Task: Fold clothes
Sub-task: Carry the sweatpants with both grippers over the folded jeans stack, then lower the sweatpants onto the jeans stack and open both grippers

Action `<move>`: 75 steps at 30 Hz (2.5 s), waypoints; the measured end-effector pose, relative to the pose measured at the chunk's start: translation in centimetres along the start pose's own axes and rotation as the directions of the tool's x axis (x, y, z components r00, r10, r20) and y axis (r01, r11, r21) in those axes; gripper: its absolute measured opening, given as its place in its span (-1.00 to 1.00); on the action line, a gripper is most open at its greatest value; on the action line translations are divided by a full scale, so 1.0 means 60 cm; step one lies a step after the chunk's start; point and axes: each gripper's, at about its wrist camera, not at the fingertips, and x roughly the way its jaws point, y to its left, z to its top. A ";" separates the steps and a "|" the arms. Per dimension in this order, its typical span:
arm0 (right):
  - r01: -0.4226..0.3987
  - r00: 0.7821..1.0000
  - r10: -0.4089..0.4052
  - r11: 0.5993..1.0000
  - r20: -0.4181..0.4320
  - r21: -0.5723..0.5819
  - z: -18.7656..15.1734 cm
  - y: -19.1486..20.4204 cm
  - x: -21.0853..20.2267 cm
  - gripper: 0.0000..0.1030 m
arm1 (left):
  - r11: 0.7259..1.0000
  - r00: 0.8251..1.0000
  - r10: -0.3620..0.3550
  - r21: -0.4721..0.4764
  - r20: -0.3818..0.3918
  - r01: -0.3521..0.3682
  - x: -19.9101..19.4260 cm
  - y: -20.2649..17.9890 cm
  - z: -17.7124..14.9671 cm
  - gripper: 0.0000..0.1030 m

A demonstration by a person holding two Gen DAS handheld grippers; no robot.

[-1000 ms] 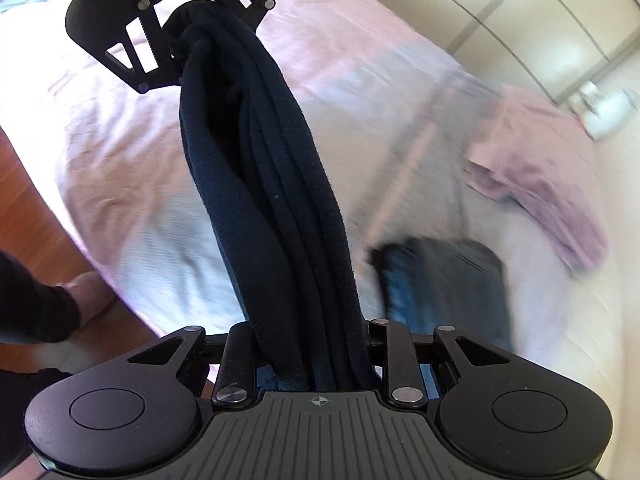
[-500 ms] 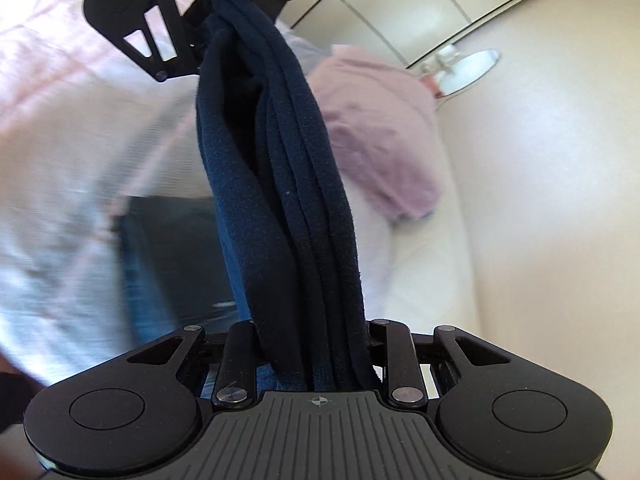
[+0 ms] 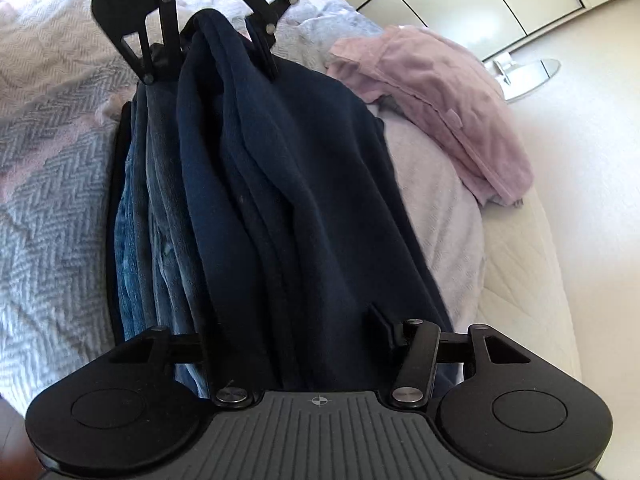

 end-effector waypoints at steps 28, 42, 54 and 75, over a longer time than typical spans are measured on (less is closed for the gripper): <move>0.039 0.991 -0.018 0.985 -0.130 0.166 -0.016 0.001 -0.059 0.12 | 0.990 0.992 -0.127 -0.063 -0.008 0.126 -0.121 0.022 -0.015 -0.31; -0.108 0.993 0.103 0.504 0.065 0.857 -0.055 -0.174 -0.094 -0.57 | 0.814 0.956 -0.273 -0.504 0.106 0.288 -0.075 0.165 0.050 -0.46; -0.213 0.971 0.188 0.377 0.151 0.902 -0.115 -0.206 -0.037 -0.62 | 0.723 0.926 -0.375 -0.613 0.039 0.318 -0.016 0.181 0.050 -0.54; -0.211 0.961 0.253 0.421 0.110 0.882 -0.141 -0.211 0.022 -0.63 | 0.646 0.911 -0.411 -0.694 0.036 0.319 0.187 0.264 0.046 -0.51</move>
